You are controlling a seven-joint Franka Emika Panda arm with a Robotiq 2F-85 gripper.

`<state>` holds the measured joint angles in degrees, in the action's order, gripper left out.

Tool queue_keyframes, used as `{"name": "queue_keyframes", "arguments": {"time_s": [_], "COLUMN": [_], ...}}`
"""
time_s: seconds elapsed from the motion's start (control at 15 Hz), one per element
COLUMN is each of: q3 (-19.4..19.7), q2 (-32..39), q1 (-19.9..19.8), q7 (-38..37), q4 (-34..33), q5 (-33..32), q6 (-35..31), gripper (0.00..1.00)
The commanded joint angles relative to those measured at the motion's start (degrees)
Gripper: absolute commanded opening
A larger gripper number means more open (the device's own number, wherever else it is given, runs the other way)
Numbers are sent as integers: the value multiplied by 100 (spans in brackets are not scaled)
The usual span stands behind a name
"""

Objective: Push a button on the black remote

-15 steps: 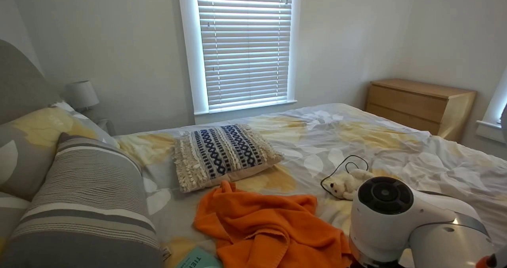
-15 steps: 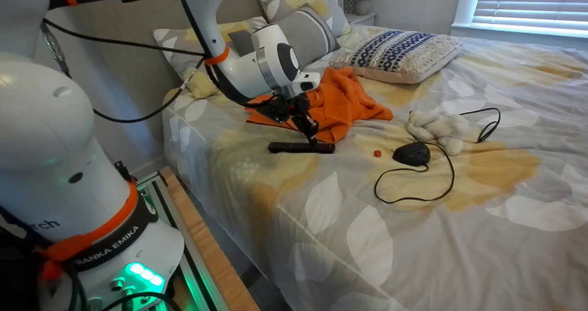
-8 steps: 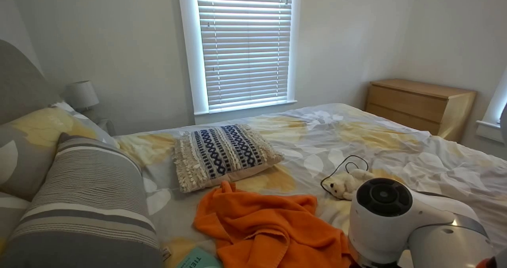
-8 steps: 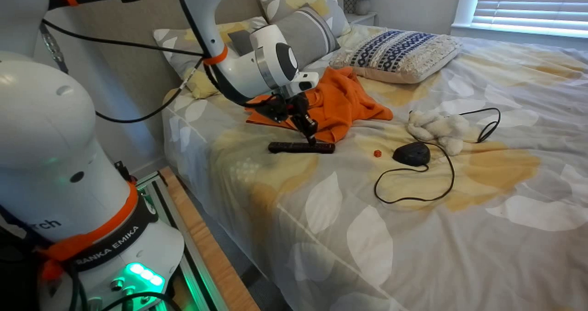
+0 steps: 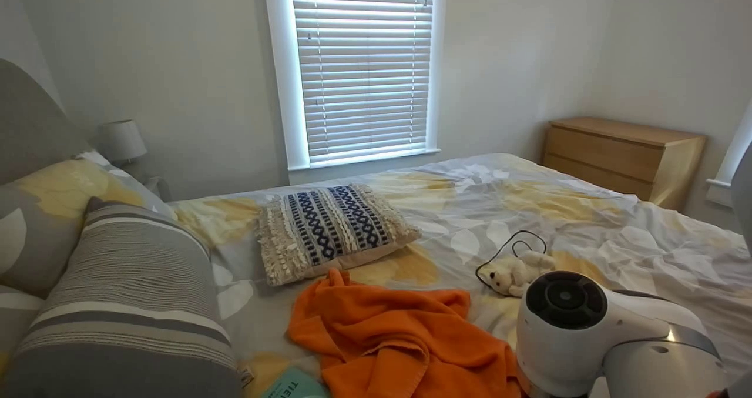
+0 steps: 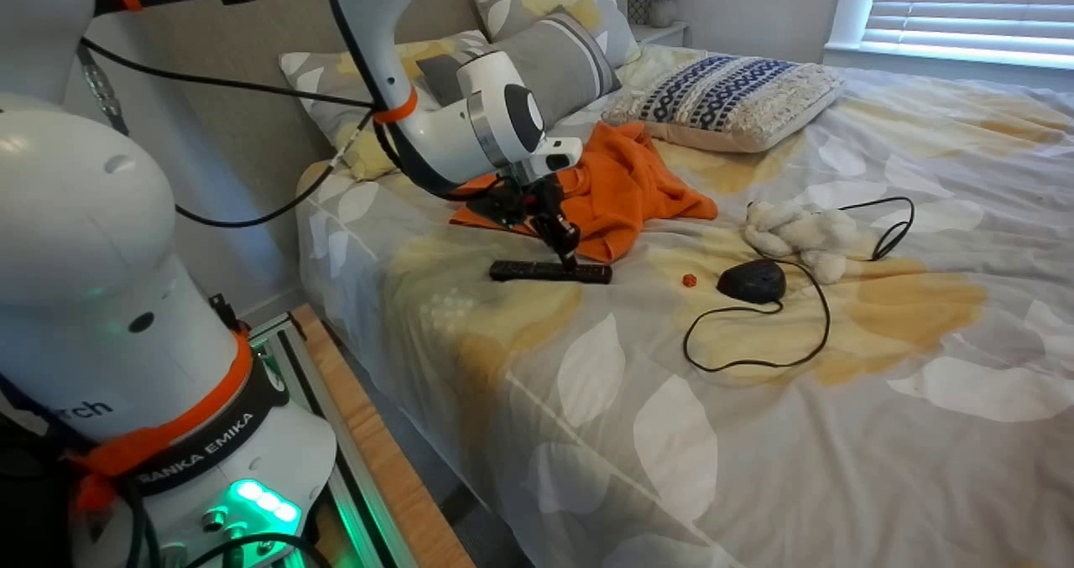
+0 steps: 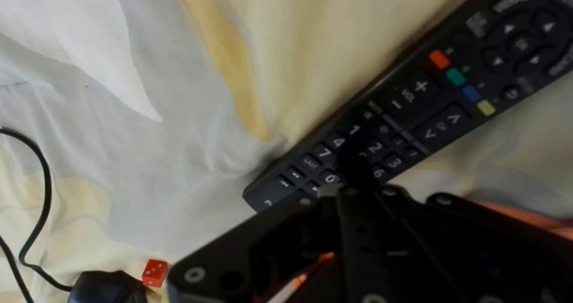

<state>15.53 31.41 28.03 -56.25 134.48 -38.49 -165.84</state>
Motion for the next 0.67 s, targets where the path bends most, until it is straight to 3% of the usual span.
{"name": "queue_keyframes", "arguments": {"time_s": [0.0,0.33,0.6], "q3": [87,157,47], "q2": [473,766,579], "q1": [290,550,448], "q7": [-252,-248,-170], "q4": [-201,-386,-403], "q5": [-86,-86,-43], "q6": [132,449,641], "gripper": [0,0,0]}}
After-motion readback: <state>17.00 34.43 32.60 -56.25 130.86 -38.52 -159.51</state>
